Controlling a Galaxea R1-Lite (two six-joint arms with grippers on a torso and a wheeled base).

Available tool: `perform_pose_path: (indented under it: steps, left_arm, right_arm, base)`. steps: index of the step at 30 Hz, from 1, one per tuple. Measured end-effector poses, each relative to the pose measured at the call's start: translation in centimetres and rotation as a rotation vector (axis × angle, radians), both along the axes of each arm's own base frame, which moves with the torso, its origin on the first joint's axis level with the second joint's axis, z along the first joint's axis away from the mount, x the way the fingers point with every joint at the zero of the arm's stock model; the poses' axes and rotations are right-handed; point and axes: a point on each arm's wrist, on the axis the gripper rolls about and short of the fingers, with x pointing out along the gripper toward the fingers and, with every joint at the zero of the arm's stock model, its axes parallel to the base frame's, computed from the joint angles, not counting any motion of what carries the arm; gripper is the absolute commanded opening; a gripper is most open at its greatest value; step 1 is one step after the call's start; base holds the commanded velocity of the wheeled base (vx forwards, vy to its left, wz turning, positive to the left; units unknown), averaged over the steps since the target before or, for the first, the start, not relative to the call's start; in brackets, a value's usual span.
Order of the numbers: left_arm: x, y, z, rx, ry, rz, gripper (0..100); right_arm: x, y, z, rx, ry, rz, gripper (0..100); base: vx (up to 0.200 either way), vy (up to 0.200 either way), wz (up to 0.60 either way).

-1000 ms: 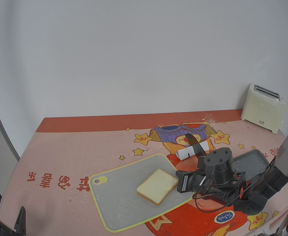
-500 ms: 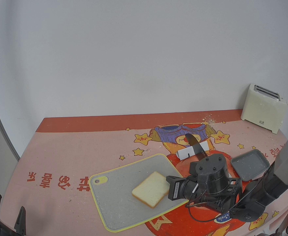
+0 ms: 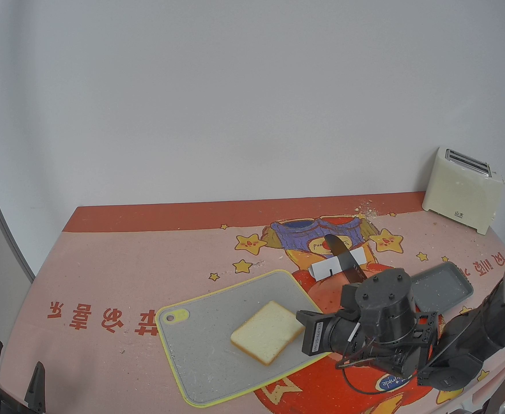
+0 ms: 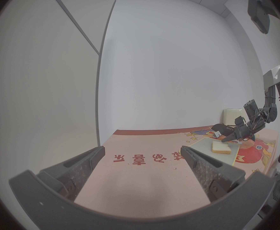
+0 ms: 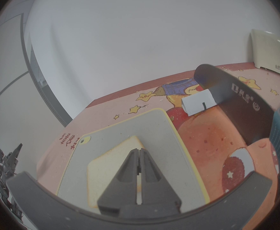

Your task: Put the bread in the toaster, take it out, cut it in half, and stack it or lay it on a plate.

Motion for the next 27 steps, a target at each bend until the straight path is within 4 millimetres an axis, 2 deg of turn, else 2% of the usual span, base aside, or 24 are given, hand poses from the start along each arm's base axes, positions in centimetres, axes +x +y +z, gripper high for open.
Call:
perform_pose_path:
  steps: [4, 10, 20, 27]
  left_arm:
    - [0.0, 0.0, 0.0, 0.000, 0.000, 0.000, 100]
    - [0.0, 0.0, 0.0, 0.000, 0.000, 0.001, 100]
    - [0.0, 0.0, 0.0, -0.001, 0.000, 0.001, 100]
    - [0.0, 0.0, 0.0, -0.001, 0.000, 0.001, 100]
  right_arm:
    - [-2.4, -0.4, -0.1, -0.015, 0.032, 0.052, 0]
    - [-4.3, 0.0, -0.2, -0.007, 0.060, 0.104, 0]
    - [-3.8, 2.8, -1.3, -0.016, 0.065, 0.135, 0]
    - [-3.4, 3.6, -1.8, -0.019, 0.065, 0.136, 0]
  base:
    - [0.000, 0.000, 0.00]
    - [0.000, 0.000, 0.00]
    - [0.000, 0.000, 0.00]
    - [0.000, 0.000, 0.00]
